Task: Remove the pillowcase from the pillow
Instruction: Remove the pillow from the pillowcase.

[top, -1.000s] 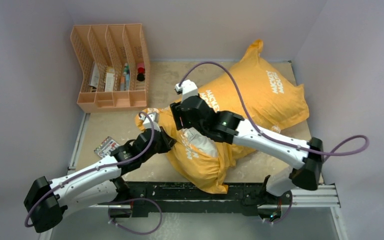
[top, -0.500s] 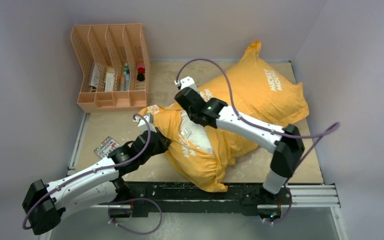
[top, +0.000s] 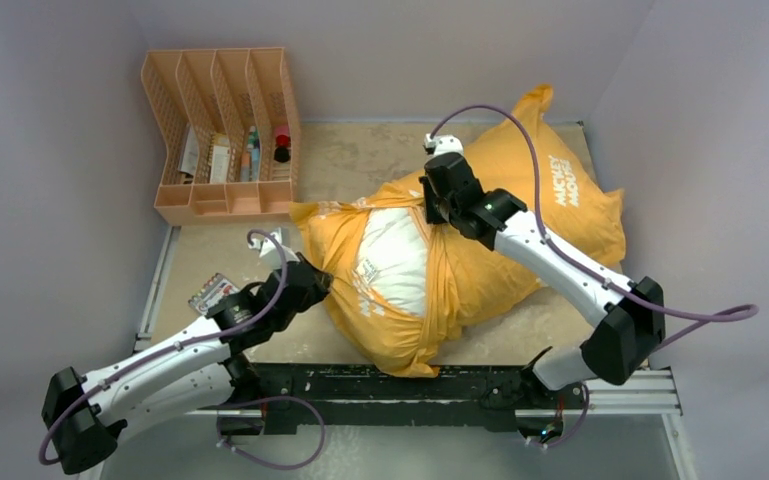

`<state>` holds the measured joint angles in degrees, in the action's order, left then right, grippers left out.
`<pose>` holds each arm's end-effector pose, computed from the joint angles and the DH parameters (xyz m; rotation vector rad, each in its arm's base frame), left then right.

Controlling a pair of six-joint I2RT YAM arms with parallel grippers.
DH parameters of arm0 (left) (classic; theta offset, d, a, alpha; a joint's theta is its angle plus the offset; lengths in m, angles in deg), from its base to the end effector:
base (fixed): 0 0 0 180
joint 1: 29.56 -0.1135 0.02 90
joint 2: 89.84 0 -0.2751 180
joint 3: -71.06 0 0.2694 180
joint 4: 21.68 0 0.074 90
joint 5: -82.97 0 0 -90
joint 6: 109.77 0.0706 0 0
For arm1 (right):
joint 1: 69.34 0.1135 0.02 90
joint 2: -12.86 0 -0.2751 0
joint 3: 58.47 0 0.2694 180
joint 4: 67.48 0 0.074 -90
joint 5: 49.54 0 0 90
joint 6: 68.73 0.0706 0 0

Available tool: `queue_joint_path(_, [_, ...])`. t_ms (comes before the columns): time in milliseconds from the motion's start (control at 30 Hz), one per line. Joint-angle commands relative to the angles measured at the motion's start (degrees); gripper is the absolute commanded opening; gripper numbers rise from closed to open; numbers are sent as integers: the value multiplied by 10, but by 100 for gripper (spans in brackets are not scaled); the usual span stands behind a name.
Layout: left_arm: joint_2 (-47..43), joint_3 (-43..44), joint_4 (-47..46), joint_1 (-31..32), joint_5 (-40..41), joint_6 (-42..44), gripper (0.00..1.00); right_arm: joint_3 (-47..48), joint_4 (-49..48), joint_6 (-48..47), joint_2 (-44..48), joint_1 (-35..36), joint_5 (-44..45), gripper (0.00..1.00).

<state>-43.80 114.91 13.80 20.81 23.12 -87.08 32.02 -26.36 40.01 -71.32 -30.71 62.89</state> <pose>0.1582 -0.1354 0.2187 -0.6043 2.1061 -0.6105 0.3091 0.2126 0.3373 -0.1497 2.1257 0.1631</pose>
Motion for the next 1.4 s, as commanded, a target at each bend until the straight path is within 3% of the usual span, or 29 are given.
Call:
queue_joint_path(0, [-33,20,76,-6,1,82,21,-78,-55,46,61,-15,-83,0])
queue_joint_path(100, [-38,83,58,-6,-17,118,50,-108,-52,70,66,-15,-94,0])
queue_joint_path(200, [-24,155,55,-6,0,116,64,-125,-53,76,69,-15,-99,0])
queue_joint_path(400, [101,266,32,-7,-67,180,71,-156,-53,76,77,-15,-106,0])
queue_joint_path(533, [204,331,123,-7,-43,201,65,-169,-49,77,90,-15,-116,0])
queue_joint_path(700, [246,301,94,-25,-91,219,64,-180,-48,65,110,-15,-100,0])
queue_joint_path(833, [292,308,181,-25,5,189,7,-170,-36,53,112,-15,-79,0])
queue_joint_path(867, [292,305,200,-25,27,181,0,-165,-31,51,111,-15,-63,0])
queue_joint_path(1033, [228,258,258,-60,104,126,0,-131,4,45,94,-32,24,0])
queue_joint_path(1233, [101,189,291,-130,166,69,0,-94,14,40,70,-57,12,0])
queue_joint_path(1367, [109,147,291,-146,166,35,0,-86,15,44,64,-57,-2,0])
